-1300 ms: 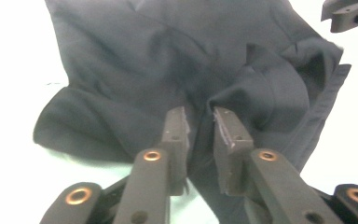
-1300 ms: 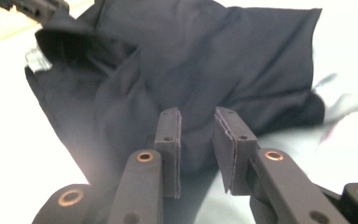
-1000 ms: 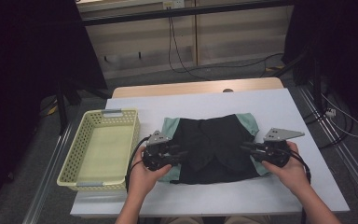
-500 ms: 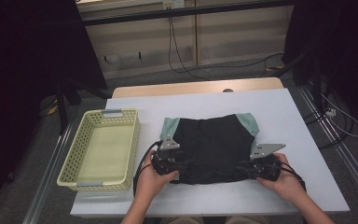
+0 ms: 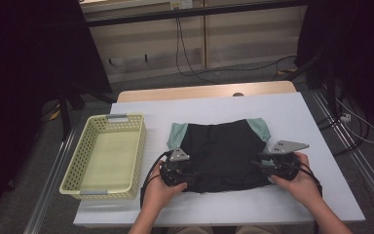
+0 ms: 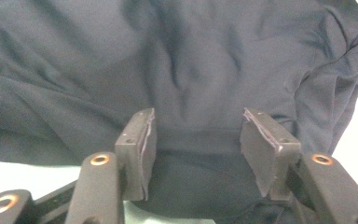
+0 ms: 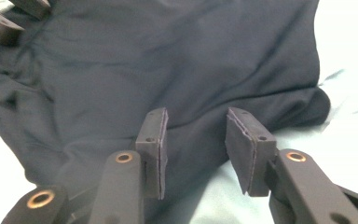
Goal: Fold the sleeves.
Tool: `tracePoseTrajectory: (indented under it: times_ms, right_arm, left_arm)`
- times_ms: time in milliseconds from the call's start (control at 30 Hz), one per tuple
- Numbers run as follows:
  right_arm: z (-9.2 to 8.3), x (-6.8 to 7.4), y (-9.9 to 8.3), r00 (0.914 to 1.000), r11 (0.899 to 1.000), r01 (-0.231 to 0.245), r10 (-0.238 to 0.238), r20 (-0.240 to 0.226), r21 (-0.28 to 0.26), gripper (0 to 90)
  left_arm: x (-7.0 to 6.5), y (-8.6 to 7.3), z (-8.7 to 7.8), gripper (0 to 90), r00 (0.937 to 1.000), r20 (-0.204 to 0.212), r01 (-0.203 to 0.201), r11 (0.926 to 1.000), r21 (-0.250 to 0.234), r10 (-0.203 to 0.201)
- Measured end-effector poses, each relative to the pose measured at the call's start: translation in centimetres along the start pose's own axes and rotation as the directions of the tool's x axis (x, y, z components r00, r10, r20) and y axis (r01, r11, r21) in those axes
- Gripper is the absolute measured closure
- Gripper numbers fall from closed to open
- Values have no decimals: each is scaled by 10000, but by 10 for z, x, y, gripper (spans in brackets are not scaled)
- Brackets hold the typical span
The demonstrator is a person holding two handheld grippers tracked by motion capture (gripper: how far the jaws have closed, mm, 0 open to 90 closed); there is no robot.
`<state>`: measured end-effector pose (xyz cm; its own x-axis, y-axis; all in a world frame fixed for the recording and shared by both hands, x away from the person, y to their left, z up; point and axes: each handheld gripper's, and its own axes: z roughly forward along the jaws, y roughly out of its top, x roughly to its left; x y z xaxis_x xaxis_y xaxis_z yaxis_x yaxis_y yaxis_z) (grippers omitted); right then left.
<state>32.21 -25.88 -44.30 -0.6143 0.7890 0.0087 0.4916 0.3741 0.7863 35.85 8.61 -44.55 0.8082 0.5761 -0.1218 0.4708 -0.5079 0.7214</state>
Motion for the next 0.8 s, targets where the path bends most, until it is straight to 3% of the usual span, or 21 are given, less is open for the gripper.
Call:
tracePoseTrajectory:
  times_ms: [200, 233, 300, 367, 433, 533, 567, 800]
  right_arm:
    - [-7, -6, 7, 9989, 9993, -235, 247, 409, -305, 578]
    - [-6, -6, 7, 9987, 9989, -369, 379, 355, -277, 578]
    - [-2, -5, 6, 9979, 9998, -198, 200, 621, -39, 579]
    - [4, -4, 4, 9982, 9995, -121, 104, 592, 287, 589]
    - [8, -6, 3, 9978, 9987, -144, 112, 649, 481, 633]
    - [10, -10, 2, 9984, 9981, -373, 351, 437, 500, 840]
    - [10, -12, 2, 9987, 9979, -409, 393, 335, 501, 873]
    - [4, -14, 1, 9972, 9955, -742, 748, -94, 588, 900]
  left_arm:
    - [2, 3, -3, 445, 9999, -72, 144, 9996, -223, -146]
    - [3, 4, -3, 442, 9999, -68, 110, 9998, -192, -112]
    - [3, 5, -3, 437, 9999, -51, 139, 9997, -216, -140]
    - [4, 6, -4, 428, 9999, -103, 122, 9996, -259, -125]
    - [5, 7, -6, 421, 9997, -174, 152, 9992, -363, -159]
    - [8, 8, -8, 401, 9994, -253, 208, 9984, -523, -222]
    - [9, 8, -9, 393, 9994, -277, 209, 9984, -531, -224]
    - [16, 11, -17, 337, 9976, -617, 260, 9961, -840, -312]
